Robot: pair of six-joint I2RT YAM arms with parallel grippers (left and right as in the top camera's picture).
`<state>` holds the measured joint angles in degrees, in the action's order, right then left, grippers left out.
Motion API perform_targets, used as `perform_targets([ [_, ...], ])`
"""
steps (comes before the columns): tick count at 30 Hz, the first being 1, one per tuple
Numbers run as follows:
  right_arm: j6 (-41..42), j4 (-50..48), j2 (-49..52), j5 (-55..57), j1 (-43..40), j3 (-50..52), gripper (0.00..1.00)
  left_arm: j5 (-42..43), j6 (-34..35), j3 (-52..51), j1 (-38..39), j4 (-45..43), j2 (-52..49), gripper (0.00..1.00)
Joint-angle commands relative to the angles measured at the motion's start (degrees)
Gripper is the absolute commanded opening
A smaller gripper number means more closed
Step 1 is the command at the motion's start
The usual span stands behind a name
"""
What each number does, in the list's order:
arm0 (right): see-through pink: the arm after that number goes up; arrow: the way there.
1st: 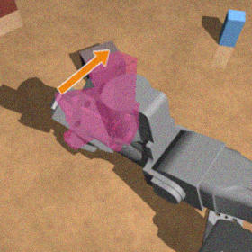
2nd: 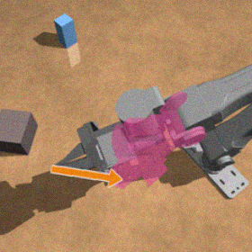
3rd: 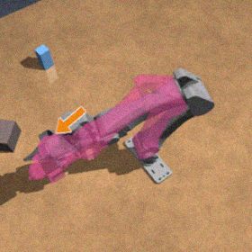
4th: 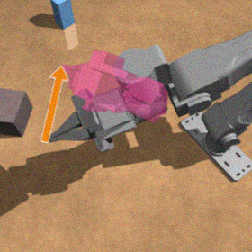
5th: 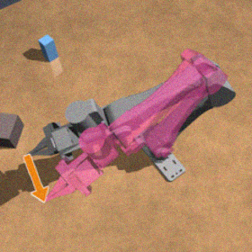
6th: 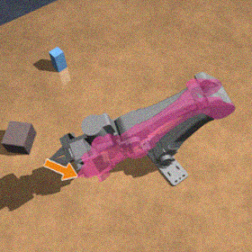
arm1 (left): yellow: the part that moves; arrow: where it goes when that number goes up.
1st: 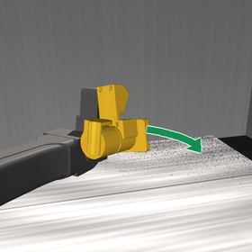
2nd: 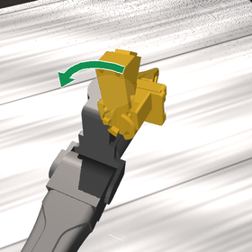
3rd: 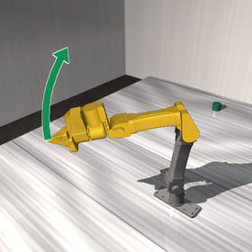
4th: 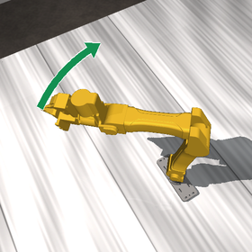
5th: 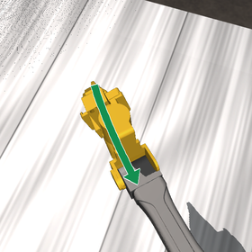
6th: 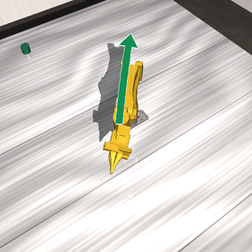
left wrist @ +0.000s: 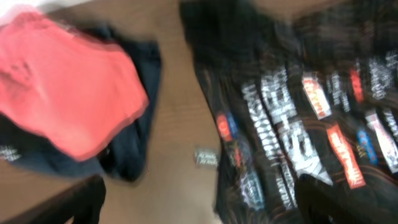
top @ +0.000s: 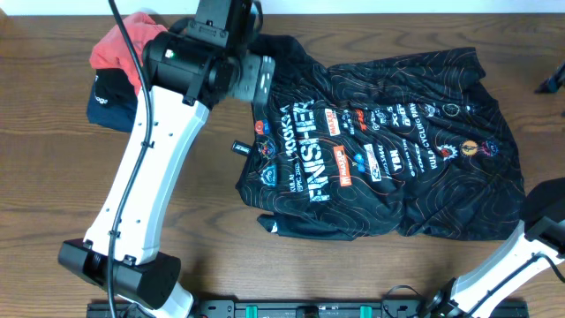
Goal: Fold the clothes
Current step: 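Lay the spread jersey flat on the table and release both grippers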
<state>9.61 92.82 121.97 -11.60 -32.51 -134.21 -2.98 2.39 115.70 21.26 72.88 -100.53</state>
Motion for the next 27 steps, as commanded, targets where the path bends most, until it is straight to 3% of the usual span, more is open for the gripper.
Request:
perform_targets([
  [1,1.1,-1.9,-0.5,4.6,-0.3,7.4,0.64,4.3,6.0,-2.9,-0.1,4.7,-1.4,0.98],
  [7,0.9,-4.2,-0.5,3.1,-2.4,19.0,0.61,8.0,11.0,-14.6,-0.2,7.1,-1.7,0.98],
  [15,-0.6,-9.4,-0.5,1.9,-5.4,31.7,0.58,16.3,11.5,-32.9,-0.1,-2.1,-1.7,0.98],
  [23,5.0,-18.0,-0.5,8.8,-8.8,44.9,0.53,17.4,11.4,-36.2,-0.1,-3.3,-1.7,0.98],
  [27,9.0,-18.7,-0.5,16.4,-10.3,49.2,0.57,17.6,11.4,-36.2,-0.1,-3.2,-1.7,0.98],
])
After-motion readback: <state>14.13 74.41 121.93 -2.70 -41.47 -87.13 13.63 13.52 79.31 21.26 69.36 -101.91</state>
